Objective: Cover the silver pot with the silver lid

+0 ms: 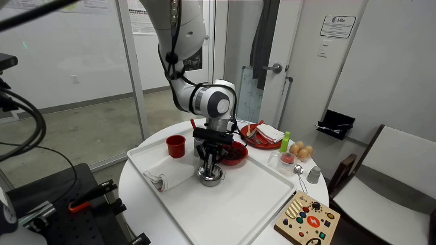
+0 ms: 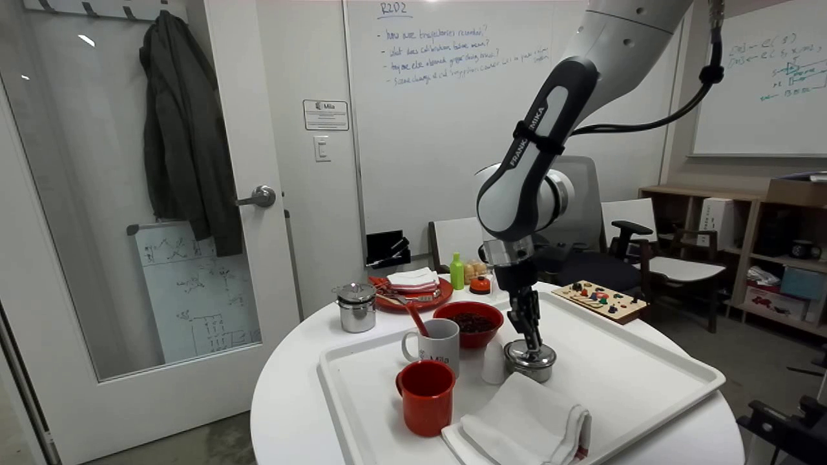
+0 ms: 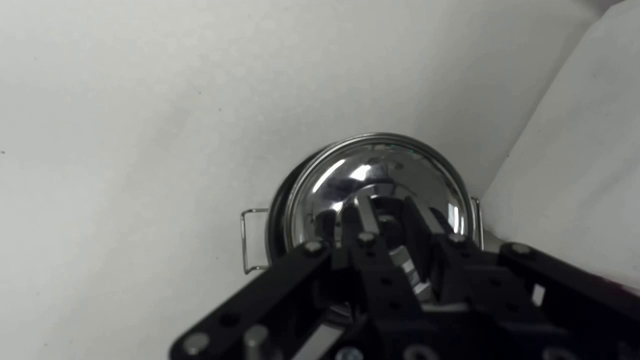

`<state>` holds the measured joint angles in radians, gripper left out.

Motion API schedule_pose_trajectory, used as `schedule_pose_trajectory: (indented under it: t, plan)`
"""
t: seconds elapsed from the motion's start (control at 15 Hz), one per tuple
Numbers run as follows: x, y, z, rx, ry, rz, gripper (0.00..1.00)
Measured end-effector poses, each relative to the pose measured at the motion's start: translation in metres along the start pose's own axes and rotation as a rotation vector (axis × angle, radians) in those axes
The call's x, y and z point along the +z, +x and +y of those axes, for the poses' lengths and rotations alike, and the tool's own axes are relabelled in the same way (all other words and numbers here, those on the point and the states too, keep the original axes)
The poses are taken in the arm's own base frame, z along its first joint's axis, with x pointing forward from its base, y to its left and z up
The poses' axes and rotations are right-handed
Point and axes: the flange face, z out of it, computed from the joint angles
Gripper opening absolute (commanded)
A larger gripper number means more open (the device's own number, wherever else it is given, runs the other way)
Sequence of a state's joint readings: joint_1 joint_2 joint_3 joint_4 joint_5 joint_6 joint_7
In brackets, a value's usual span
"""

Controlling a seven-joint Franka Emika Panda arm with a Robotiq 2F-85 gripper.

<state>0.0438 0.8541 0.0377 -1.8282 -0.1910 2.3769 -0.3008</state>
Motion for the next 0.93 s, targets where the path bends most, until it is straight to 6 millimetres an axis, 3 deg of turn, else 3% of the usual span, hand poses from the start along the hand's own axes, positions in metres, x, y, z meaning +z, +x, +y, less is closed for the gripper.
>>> schedule_pose_trajectory:
  t: [0.27, 0.33, 0.47, 0.93]
  plan:
    - [0.000, 0.003, 0.003, 0.007, -0.004, 0.007, 0.12]
    - [0.000, 0.003, 0.004, 0.009, -0.005, 0.008, 0.44]
    - [0.000, 0.004, 0.006, 0.012, -0.007, 0.010, 0.50]
    - [0.000, 0.007, 0.012, 0.021, -0.013, 0.015, 0.99]
